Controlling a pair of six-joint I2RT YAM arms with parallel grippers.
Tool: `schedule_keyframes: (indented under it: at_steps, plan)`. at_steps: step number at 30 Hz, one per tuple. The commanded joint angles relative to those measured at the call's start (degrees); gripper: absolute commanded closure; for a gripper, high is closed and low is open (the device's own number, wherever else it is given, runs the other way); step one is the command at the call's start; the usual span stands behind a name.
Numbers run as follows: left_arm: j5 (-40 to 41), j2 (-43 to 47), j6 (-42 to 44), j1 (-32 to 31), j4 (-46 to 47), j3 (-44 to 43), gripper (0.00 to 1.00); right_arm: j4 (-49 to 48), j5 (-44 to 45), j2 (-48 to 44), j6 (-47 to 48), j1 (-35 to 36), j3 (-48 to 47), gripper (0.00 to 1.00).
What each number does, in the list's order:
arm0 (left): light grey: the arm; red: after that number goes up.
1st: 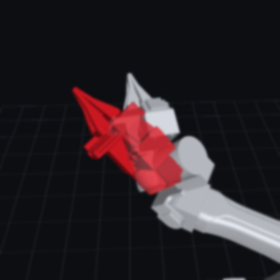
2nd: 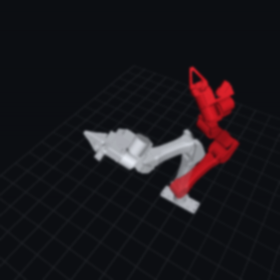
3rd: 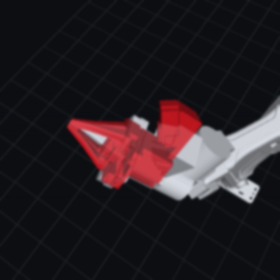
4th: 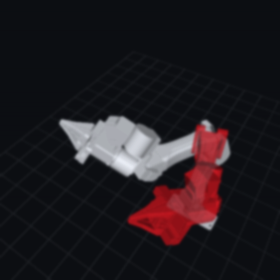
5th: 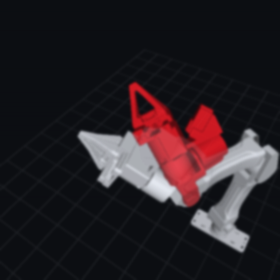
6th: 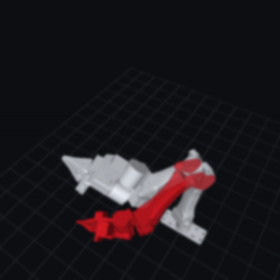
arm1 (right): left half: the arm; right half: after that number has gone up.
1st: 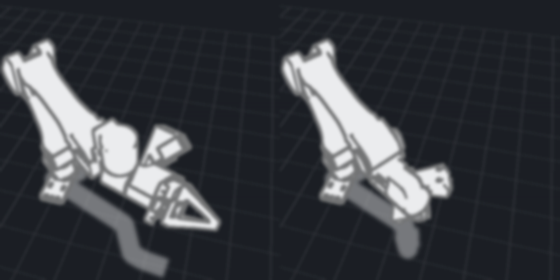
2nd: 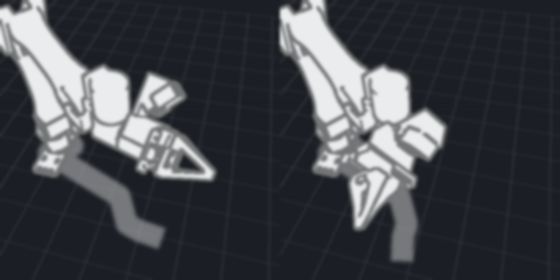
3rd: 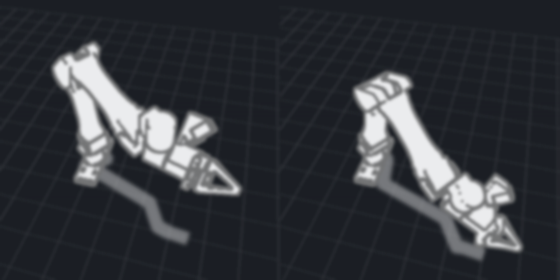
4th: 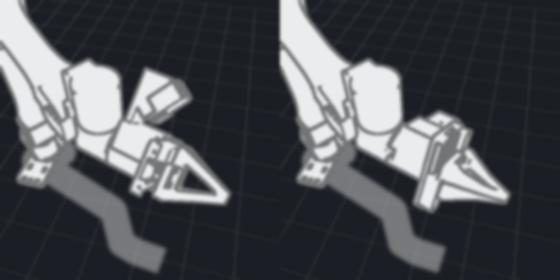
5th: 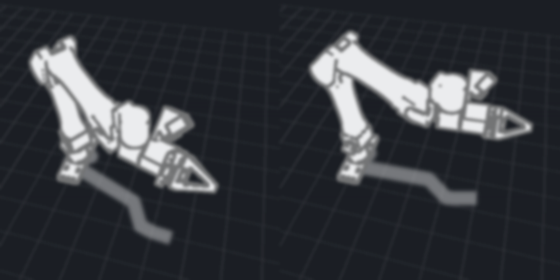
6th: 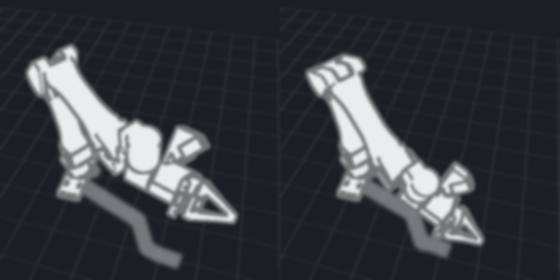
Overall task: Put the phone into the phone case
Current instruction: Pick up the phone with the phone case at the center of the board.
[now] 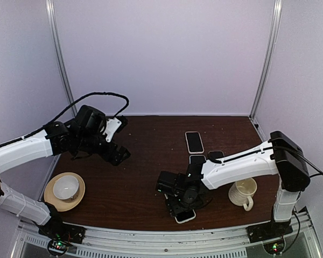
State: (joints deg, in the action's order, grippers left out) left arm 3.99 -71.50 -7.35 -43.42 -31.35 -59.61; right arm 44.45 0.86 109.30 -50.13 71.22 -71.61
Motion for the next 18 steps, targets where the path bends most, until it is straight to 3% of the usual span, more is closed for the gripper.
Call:
schedule_keyframes:
  at_steps: [1,11,15,18]
  plan:
    - [-0.69,0.96,0.68,0.44,2.61,0.73,0.02,0.74,0.42,0.28,0.14,0.05,1.62,0.39]
    - [-1.58,-0.26,0.51,0.46,3.17,0.86,0.03,-5.87,5.21,-4.57,4.29,1.03,4.22,0.61]
    - [-11.09,-0.77,-3.89,0.29,7.06,2.19,0.08,-15.31,8.09,-8.13,7.22,1.12,9.47,0.71]
    - [-18.05,-0.50,-13.15,-0.30,17.13,8.65,0.10,-21.69,9.93,-10.04,9.40,1.31,13.42,0.75]
